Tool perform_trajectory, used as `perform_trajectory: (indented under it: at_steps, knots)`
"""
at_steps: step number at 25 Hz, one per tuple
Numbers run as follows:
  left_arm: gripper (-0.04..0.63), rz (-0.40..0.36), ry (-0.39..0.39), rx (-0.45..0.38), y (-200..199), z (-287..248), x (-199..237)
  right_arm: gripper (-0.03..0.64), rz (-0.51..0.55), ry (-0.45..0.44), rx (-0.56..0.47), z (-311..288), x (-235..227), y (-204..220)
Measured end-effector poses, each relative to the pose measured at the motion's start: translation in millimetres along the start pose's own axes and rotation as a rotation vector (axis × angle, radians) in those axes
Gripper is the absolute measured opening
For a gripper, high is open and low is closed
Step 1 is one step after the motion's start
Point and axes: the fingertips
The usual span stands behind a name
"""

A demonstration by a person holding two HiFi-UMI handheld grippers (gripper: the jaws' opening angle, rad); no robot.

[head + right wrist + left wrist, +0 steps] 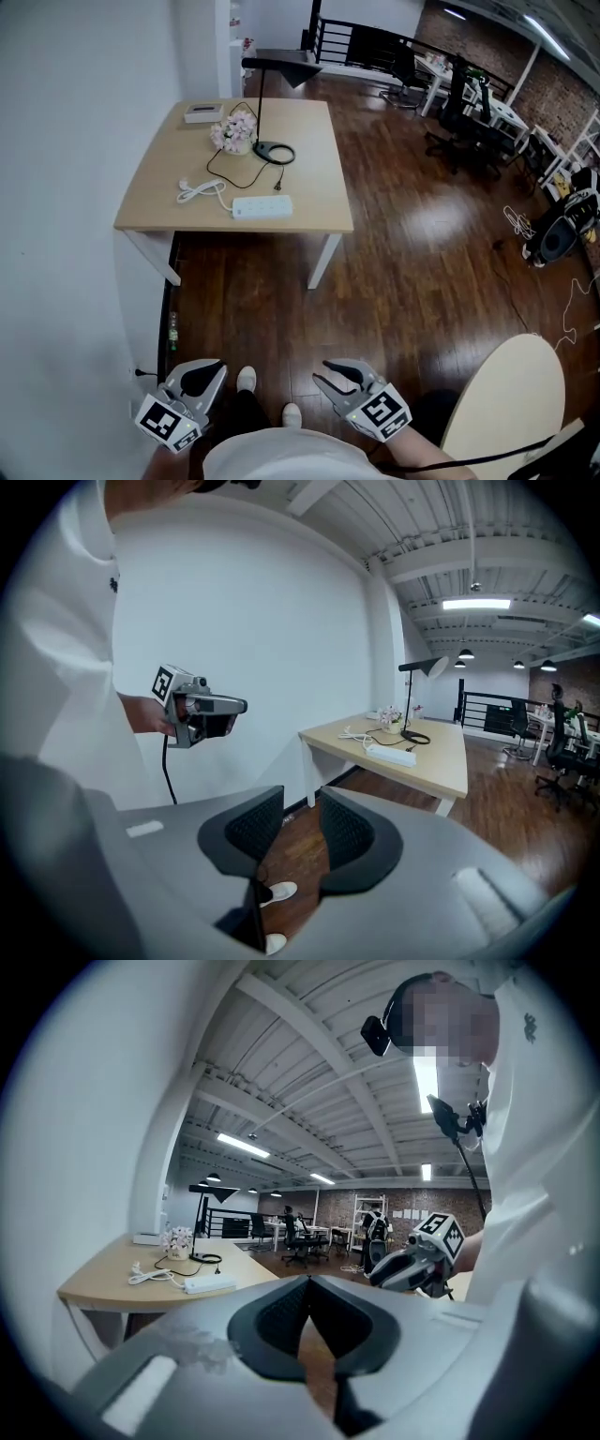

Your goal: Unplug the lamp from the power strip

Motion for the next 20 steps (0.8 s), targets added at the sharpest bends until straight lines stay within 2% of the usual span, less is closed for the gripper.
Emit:
perform_trajectory:
  at_steps: [5, 15, 20]
  knots:
    - [0.006, -0.003, 0.019, 0.037, 7.4, 27.0, -38.5, 0.126, -0.042, 0.008, -0.041, 29.5, 30.2, 10.1]
    - [0.006, -0.015, 0.074, 0.030, 9.2, 77.7, -57.0, 0.124, -0.045, 0.033, -0.093, 34.0, 90.0, 3.6]
    - [0.006, -0.001, 0.087, 0.025, 14.9, 108.6, -56.3, 0.123, -0.057, 0.039, -0.078, 25.2, 120.9, -4.8]
Point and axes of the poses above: the fingertips, and each gripper's own axes: z backward along the fingers, x to its left, y out of its underside, and after that the axes turned 4 degrees about -z, right-handed
